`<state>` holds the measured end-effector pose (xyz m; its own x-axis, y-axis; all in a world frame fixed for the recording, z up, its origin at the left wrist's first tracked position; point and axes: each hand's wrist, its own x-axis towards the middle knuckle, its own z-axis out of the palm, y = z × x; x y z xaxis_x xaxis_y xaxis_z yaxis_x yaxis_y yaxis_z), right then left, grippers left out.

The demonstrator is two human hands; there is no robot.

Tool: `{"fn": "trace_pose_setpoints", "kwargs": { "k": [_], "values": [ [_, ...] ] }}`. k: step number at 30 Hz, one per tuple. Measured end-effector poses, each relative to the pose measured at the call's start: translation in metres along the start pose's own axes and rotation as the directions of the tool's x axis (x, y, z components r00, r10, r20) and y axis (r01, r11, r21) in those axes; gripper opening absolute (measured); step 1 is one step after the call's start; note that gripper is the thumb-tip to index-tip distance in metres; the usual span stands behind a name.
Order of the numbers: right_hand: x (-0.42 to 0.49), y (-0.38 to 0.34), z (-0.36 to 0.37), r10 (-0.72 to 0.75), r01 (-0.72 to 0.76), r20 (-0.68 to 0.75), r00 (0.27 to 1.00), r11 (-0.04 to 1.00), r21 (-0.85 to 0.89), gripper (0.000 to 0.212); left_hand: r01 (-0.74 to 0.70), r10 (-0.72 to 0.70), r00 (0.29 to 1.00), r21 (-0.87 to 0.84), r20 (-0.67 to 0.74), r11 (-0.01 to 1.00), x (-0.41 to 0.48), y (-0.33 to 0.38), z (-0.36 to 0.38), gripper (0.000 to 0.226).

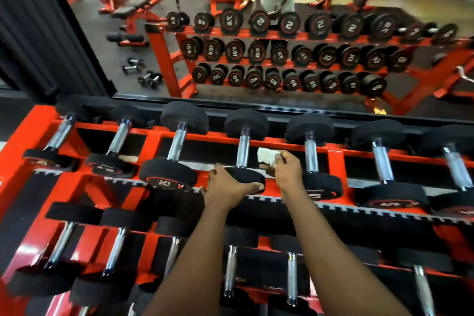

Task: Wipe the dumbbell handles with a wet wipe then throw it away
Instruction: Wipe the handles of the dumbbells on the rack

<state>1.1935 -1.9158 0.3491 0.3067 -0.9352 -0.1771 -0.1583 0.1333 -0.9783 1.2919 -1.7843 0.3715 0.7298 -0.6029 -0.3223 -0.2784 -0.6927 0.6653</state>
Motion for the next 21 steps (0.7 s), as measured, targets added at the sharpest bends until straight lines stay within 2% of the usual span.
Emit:
{"fn": "trace_pose_setpoints", "kwargs": {
  "k": [2, 4, 7, 10, 13, 15, 17, 19, 21],
  "values": [
    [-0.016, -0.013, -0.013, -0.002, 0.001, 0.005, 1.000, 0.996, 0.091, 0.021, 0.000, 0.002, 1.000, 0.055, -0.029, 0.998, -0.003, 0.004, 0.001, 0.142],
    [-0.031, -0.023, -0.025, -0.018, 0.018, 0.001, 1.000, 0.992, 0.127, 0.020, -0.030, 0.043, 0.995, 0.138, -0.094, 0.990, -0.010, 0.007, 0.005, 0.130],
    [-0.049, -0.034, -0.049, -0.028, 0.032, -0.028, 0.999, 0.987, 0.157, 0.025, -0.160, 0.206, 0.956, 0.217, -0.207, 0.963, -0.024, 0.016, 0.017, 0.103],
    [-0.068, -0.042, -0.081, -0.026, 0.036, -0.062, 0.998, 0.984, 0.175, 0.025, -0.340, 0.374, 0.891, 0.167, -0.256, 0.925, -0.041, 0.036, 0.031, 0.073],
    [-0.080, -0.042, -0.113, -0.067, 0.081, -0.126, 0.990, 0.991, 0.108, 0.023, -0.462, 0.472, 0.859, 0.101, -0.197, 0.881, -0.055, 0.060, 0.046, 0.058],
    [-0.082, -0.042, -0.133, -0.121, 0.125, -0.150, 0.981, 0.992, 0.014, 0.017, -0.485, 0.486, 0.868, 0.042, -0.104, 0.874, -0.063, 0.074, 0.057, 0.056],
    [-0.078, -0.039, -0.149, -0.141, 0.134, -0.159, 0.977, 0.990, -0.051, 0.022, -0.465, 0.464, 0.886, 0.020, 0.013, 0.885, -0.066, 0.082, 0.069, 0.059],
    [-0.068, -0.037, -0.168, -0.131, 0.123, -0.175, 0.976, 0.991, -0.060, 0.034, -0.423, 0.418, 0.902, 0.031, 0.104, 0.906, -0.068, 0.092, 0.086, 0.073],
    [-0.055, -0.033, -0.183, -0.126, 0.107, -0.173, 0.977, 0.988, -0.113, 0.034, -0.368, 0.356, 0.925, 0.075, 0.135, 0.927, -0.070, 0.100, 0.101, 0.095]
  ]
}}
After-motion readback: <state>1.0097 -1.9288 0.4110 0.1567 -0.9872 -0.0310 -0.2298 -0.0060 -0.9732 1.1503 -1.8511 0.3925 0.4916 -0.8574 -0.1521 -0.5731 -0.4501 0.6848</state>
